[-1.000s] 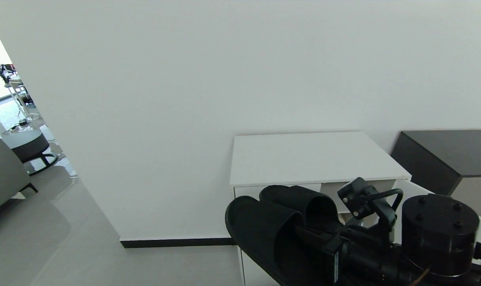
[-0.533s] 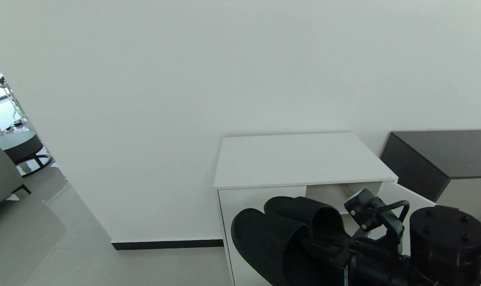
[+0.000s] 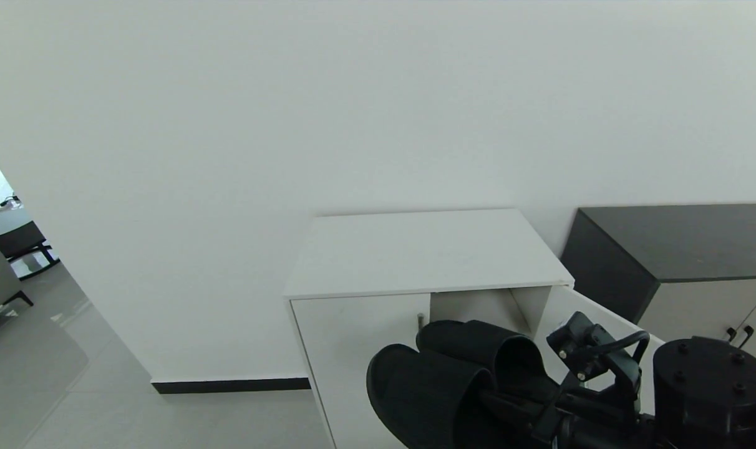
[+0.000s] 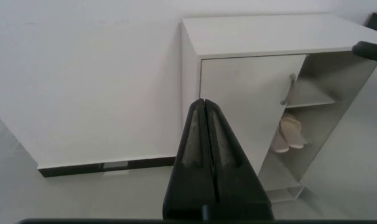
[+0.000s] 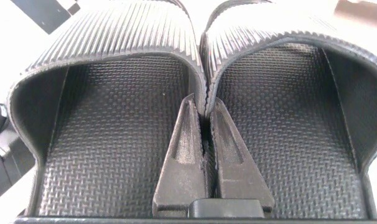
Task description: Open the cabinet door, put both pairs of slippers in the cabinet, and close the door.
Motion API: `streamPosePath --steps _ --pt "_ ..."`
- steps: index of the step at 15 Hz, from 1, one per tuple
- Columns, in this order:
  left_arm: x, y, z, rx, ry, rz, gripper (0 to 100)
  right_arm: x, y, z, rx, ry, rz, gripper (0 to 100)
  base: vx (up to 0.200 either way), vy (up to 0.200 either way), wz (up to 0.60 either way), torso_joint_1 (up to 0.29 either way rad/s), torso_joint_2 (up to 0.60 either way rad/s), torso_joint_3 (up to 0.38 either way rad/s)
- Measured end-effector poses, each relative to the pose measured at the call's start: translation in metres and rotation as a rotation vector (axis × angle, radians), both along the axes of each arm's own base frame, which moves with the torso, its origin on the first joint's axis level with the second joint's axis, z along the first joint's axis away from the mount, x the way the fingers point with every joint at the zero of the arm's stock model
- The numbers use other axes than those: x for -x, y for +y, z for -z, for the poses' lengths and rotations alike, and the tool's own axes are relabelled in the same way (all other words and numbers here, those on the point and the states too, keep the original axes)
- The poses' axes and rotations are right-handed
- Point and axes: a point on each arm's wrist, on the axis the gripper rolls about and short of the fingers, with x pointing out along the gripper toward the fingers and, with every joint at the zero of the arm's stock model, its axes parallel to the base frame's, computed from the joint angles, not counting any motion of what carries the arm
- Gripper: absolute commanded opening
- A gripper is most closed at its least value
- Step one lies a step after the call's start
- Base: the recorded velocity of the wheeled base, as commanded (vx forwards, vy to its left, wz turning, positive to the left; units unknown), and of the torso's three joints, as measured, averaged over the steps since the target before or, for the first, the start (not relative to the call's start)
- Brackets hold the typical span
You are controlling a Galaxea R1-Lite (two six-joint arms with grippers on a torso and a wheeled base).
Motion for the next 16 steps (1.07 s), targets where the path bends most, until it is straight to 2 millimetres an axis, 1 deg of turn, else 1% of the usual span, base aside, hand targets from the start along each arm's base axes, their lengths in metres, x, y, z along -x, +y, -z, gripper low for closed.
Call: streamPosePath --steps 8,16 --pt "0.0000 0.0000 0.0000 0.000 0.000 0.000 0 0.0010 -0.0014 0.0026 0.008 0.007 0.000 0 0.000 -0.200 0.00 0.002 0.00 0.001" --pt "0.0000 0.0000 -0.0001 0.011 0.000 0.000 0 0.0006 -0.0013 0.0033 0.009 0.011 -0.001 0 0.000 0.000 0.00 -0.009 0.02 0.013"
